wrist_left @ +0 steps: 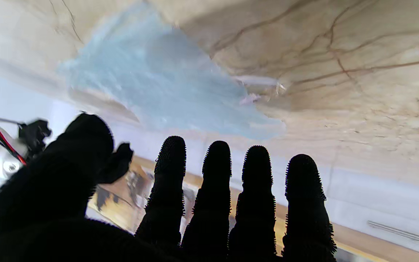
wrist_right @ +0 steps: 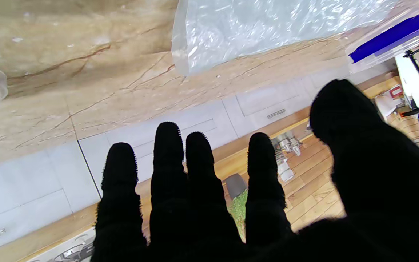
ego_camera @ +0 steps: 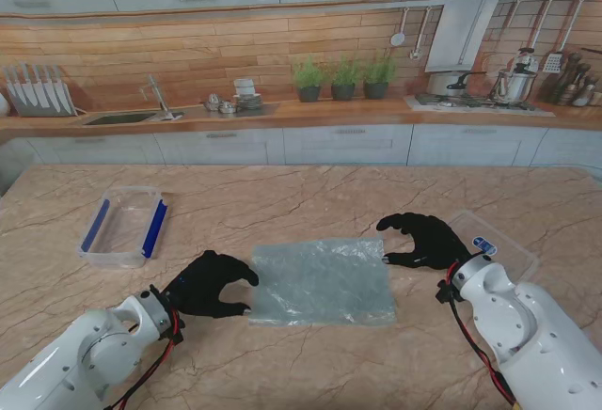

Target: Fold the bubble film and place it into the plastic crate

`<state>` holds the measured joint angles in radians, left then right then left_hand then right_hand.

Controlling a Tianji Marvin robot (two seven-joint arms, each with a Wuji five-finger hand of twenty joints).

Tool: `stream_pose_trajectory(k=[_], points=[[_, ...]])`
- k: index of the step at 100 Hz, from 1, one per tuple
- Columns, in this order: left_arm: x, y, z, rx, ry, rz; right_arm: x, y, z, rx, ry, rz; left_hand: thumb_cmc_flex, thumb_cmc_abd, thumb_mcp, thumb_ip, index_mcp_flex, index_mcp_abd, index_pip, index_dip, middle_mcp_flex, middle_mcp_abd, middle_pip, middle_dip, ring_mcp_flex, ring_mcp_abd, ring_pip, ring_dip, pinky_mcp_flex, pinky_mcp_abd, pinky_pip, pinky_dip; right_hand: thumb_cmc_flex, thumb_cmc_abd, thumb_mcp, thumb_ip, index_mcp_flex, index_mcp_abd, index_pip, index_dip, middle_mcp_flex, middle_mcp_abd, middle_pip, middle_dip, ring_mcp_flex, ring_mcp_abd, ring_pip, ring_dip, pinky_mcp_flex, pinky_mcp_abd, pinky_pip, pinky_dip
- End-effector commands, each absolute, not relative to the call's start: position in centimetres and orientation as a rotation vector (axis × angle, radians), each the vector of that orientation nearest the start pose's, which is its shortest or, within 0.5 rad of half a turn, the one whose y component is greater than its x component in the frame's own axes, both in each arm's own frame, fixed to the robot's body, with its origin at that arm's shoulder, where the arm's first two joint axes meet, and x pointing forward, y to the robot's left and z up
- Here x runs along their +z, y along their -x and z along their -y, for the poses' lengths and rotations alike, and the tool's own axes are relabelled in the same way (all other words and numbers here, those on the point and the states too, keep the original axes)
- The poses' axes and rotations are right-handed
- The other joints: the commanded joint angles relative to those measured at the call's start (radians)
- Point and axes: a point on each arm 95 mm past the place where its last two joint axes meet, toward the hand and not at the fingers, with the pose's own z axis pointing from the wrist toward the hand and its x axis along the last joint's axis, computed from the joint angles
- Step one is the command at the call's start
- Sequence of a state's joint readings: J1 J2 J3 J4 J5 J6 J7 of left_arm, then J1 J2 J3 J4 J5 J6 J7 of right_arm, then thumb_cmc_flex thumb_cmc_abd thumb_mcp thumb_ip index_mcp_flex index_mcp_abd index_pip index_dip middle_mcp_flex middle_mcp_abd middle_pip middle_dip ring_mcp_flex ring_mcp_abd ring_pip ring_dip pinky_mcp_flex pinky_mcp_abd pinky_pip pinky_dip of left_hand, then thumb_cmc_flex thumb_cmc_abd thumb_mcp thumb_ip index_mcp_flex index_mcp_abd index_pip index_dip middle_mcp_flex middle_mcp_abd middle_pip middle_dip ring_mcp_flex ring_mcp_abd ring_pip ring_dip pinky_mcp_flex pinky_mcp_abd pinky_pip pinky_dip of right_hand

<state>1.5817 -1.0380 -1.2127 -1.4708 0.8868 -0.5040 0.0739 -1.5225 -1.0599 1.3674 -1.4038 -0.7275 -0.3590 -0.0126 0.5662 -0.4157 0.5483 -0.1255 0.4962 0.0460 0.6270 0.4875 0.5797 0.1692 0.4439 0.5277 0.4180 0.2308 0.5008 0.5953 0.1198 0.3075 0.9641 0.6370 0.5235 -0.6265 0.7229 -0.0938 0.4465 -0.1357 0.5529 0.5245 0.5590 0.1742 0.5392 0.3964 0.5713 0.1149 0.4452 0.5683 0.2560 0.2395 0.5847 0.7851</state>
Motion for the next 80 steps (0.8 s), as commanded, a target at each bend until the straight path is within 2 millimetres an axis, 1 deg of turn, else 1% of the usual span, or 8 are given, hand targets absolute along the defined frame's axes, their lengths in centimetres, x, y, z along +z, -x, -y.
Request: stream_pose_trajectory(k=[1,7,14,25,36,55,67,80], points=[[-36.0,-37.4,0.2,-1.837,1.071,-1.722,-33.2,-42.6,7.2,1.729,-1.361,-1.423,0.056,0.06,0.003,0.041,0.021,0.012,-0.026,-0.006,-0.002,0.021,-0.017,-0.002,-0.02,0.016,-0.001,0.018,-0.006,0.014,0.013,0.031,-0.031,-0.003,0.024,0.033,-0.008,0.015,0.011,0.007,-0.033,0.013,0.035,0.015,-0.009,0.001,0.039,0.021,0.008,-0.004,0.03,0.02],[-35.7,-37.9,0.9,-1.843,1.069,-1.684,-33.3,-43.1,6.9,1.731,-1.359,-1.412,0.086,0.077,0.012,0.046,0.022,0.014,-0.026,-0.005,0.002,0.021,-0.016,-0.001,-0.015,0.022,0.005,0.02,0.006,0.013,0.025,0.035,-0.032,-0.004,0.029,0.033,-0.003,0.016,0.014,0.007,-0.034,0.016,0.052,0.018,-0.01,0.002,0.065,0.029,0.012,-0.007,0.045,0.02],[-35.4,-38.6,1.7,-1.844,1.071,-1.67,-33.3,-43.8,6.5,1.728,-1.36,-1.408,0.099,0.089,0.001,0.052,0.019,0.016,-0.029,-0.005,0.004,0.028,-0.016,-0.001,-0.006,0.029,0.028,0.03,0.028,-0.002,0.079,0.053,-0.031,-0.005,0.034,0.033,0.002,0.018,0.018,0.007,-0.03,0.019,0.071,0.024,-0.008,0.002,0.093,0.038,0.011,-0.008,0.059,0.019],[-35.1,-39.9,3.3,-1.862,1.103,-1.658,-33.3,-44.8,6.0,1.709,-1.382,-1.401,0.114,0.095,-0.003,0.057,0.02,0.023,-0.031,-0.006,0.007,0.037,-0.009,0.001,0.007,0.04,0.108,0.084,0.065,-0.032,0.207,0.103,-0.028,-0.008,0.039,0.033,0.006,0.027,0.018,0.005,-0.037,0.03,0.123,0.051,-0.016,0.009,0.177,0.078,0.011,-0.017,0.1,0.017],[-35.3,-41.2,4.9,-1.873,1.157,-1.637,-33.4,-45.8,5.4,1.687,-1.397,-1.391,0.126,0.097,-0.008,0.059,0.024,0.028,-0.032,-0.007,0.008,0.045,-0.004,0.001,0.009,0.05,0.154,0.127,0.079,-0.046,0.277,0.133,-0.029,-0.009,0.047,0.034,0.013,0.035,0.024,0.007,-0.043,0.042,0.185,0.087,-0.025,0.018,0.274,0.125,0.008,-0.023,0.157,0.016],[-35.5,-42.9,7.2,-1.873,1.218,-1.617,-34.0,-47.0,4.6,1.669,-1.441,-1.374,0.144,0.097,-0.008,0.063,0.028,0.043,-0.039,-0.011,0.023,0.05,0.029,0.024,0.021,0.059,0.189,0.157,0.095,-0.049,0.316,0.146,-0.029,-0.011,0.053,0.034,0.02,0.039,0.026,0.008,-0.047,0.048,0.204,0.098,-0.031,0.021,0.306,0.134,-0.006,-0.026,0.201,0.007],[-35.7,-43.8,8.4,-1.85,1.249,-1.612,-34.4,-47.4,4.2,1.639,-1.446,-1.368,0.156,0.091,-0.001,0.065,0.018,0.046,-0.048,-0.015,0.012,0.047,0.026,0.028,0.018,0.061,0.192,0.162,0.09,-0.045,0.317,0.144,-0.03,-0.011,0.055,0.034,0.016,0.045,0.025,0.008,-0.063,0.055,0.207,0.099,-0.044,0.024,0.31,0.133,-0.018,-0.025,0.218,-0.002],[-36.2,-44.6,9.5,-1.807,1.257,-1.615,-34.7,-47.6,4.0,1.581,-1.425,-1.378,0.159,0.089,0.004,0.067,0.001,0.052,-0.055,-0.017,-0.004,0.047,0.024,0.03,0.02,0.063,0.2,0.168,0.091,-0.043,0.32,0.141,-0.038,-0.01,0.056,0.036,0.008,0.051,0.027,0.008,-0.091,0.063,0.226,0.104,-0.063,0.025,0.328,0.13,-0.034,-0.026,0.251,-0.03]])
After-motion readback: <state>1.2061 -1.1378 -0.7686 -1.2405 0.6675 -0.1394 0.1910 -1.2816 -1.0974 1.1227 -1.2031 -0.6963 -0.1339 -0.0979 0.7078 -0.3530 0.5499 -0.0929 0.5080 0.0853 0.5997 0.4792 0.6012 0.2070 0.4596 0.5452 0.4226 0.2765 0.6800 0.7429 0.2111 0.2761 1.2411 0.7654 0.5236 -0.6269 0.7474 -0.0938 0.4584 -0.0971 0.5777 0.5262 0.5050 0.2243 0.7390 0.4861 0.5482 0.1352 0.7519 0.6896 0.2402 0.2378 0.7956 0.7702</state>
